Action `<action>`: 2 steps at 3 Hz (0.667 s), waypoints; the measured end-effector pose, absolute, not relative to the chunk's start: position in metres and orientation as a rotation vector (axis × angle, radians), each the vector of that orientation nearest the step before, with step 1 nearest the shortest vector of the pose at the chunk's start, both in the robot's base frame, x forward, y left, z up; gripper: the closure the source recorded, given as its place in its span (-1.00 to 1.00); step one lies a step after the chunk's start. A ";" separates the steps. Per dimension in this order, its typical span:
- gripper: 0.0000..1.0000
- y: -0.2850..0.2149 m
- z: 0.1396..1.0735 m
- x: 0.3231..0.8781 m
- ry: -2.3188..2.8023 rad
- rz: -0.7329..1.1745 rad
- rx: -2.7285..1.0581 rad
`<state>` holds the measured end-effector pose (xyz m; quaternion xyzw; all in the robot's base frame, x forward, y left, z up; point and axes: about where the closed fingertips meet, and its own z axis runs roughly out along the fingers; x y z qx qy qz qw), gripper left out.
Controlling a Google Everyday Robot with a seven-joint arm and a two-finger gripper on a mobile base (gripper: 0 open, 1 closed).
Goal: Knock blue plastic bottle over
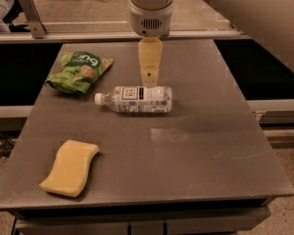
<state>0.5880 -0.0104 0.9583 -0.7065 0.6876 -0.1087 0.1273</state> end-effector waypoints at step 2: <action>-1.00 -0.056 0.994 0.599 2.004 -0.433 -1.917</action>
Offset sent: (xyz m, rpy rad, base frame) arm 0.0087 -0.0384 0.0312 0.0075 -0.1010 -0.0602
